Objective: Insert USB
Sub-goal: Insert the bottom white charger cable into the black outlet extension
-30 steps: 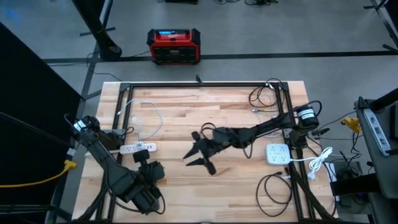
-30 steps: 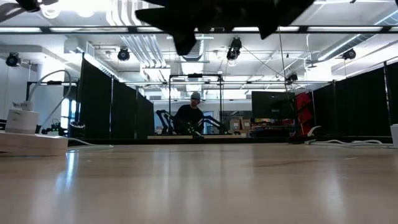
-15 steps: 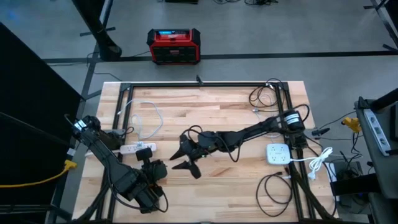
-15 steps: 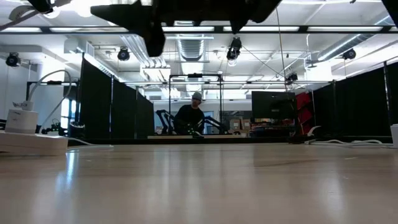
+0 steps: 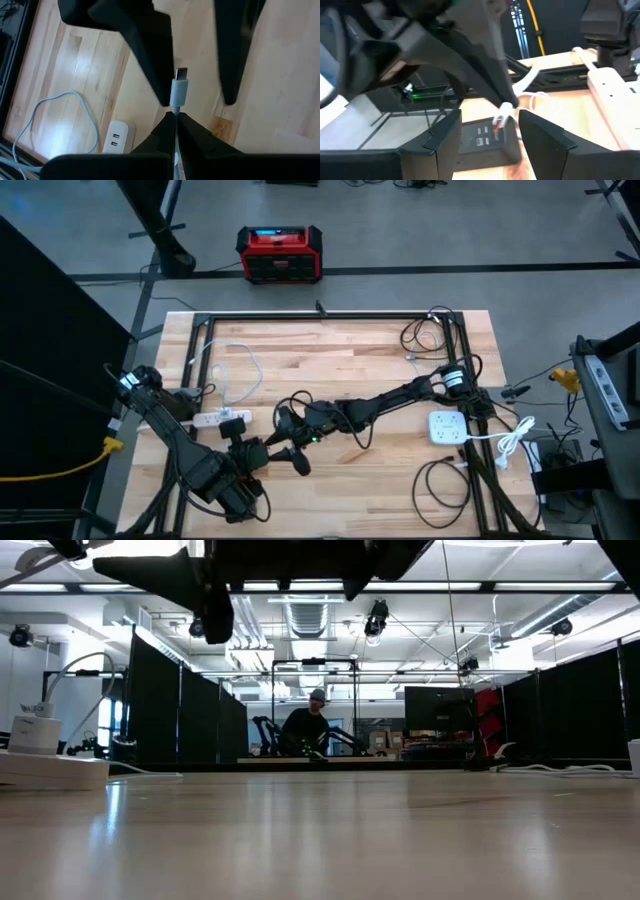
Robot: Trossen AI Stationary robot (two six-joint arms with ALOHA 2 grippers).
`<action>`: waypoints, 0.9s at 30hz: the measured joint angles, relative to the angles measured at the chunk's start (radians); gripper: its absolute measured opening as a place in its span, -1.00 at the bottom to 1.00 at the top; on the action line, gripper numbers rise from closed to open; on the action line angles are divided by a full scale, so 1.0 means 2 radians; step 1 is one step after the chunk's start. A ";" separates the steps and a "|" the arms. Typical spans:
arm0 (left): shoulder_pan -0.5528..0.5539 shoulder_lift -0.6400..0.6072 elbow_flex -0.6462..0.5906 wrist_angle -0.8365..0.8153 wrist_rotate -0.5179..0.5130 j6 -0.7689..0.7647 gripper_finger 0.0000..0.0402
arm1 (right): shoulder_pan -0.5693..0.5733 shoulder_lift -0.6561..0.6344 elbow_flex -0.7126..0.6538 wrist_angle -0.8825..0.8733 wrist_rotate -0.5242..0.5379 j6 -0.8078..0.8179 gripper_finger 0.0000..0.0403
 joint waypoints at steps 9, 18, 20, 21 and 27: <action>0.000 0.000 0.000 0.003 0.000 0.000 -1.00 | 0.000 -0.010 0.001 0.000 0.005 0.000 -0.32; 0.000 0.000 0.000 0.004 0.001 0.000 -1.00 | 0.001 -0.010 0.001 -0.029 0.014 -0.015 -0.95; 0.000 0.000 0.000 0.005 0.002 0.000 -1.00 | 0.001 -0.010 0.001 -0.029 0.016 -0.019 -0.95; 0.000 0.000 0.000 0.005 0.002 0.000 -1.00 | 0.001 -0.010 0.001 -0.030 0.016 -0.019 -0.95; 0.000 0.000 0.000 0.008 0.020 -0.018 -0.98 | 0.002 -0.011 0.001 -0.034 0.016 -0.032 -0.95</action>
